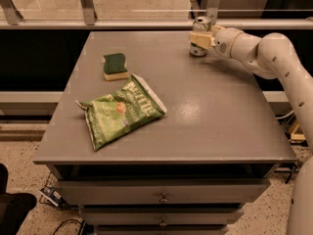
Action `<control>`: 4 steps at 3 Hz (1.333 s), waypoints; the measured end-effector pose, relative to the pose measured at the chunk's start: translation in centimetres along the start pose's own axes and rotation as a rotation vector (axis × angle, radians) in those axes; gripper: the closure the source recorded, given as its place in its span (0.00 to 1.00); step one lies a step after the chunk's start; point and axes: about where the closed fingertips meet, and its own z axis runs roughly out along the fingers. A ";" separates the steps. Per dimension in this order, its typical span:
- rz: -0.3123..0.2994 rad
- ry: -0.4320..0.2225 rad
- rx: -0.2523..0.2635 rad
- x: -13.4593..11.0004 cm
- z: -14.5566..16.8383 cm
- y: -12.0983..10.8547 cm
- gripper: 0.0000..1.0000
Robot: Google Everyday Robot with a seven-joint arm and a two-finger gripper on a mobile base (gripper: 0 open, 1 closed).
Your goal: Move 7up can near green jalapeno chip bag
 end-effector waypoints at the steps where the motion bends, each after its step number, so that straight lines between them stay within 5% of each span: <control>1: 0.001 0.000 -0.004 0.0 0.2 0.2 1.00; 3: 0.004 -0.006 -0.016 -1.5 1.0 0.6 1.00; 4: 0.019 -0.007 -0.026 -4.7 -0.4 2.0 1.00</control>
Offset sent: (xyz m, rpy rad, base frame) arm 0.0004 0.0026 -0.0004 0.0005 0.0006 0.0033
